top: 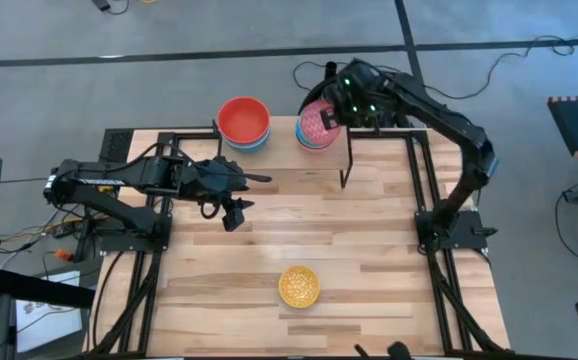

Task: Place and stack bowls onto a shelf
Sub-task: Stack the red printed bowl into the light blue printed bowl, then stack the yellow bowl into the red printed bowl

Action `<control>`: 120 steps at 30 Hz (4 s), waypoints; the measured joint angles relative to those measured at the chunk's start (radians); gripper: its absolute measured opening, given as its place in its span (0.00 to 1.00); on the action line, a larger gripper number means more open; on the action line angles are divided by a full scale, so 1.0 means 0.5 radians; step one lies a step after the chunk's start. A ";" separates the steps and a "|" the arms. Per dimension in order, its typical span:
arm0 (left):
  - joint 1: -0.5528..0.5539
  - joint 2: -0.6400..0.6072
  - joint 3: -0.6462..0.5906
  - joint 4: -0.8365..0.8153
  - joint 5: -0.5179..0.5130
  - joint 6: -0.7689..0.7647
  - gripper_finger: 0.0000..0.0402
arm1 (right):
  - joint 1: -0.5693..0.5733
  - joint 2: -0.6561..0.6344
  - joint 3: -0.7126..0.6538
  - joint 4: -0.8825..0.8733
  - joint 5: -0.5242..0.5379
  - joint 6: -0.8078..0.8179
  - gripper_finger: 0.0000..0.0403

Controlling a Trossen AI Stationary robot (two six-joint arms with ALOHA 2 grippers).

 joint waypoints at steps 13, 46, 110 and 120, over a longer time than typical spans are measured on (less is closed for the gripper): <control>0.083 0.000 0.000 -0.175 0.022 -0.014 0.48 | -0.085 0.295 0.217 -0.109 -0.034 -0.087 0.09; 0.224 0.000 0.000 -0.213 0.087 0.069 0.48 | -0.032 0.099 0.220 0.711 -0.037 -0.341 0.32; 0.304 -0.281 0.000 -0.331 -0.136 0.085 0.48 | 0.385 0.192 0.201 0.589 0.207 0.179 0.16; 0.268 -0.281 0.000 -0.328 -0.104 0.014 0.48 | 0.896 0.153 0.045 0.108 0.392 0.401 0.16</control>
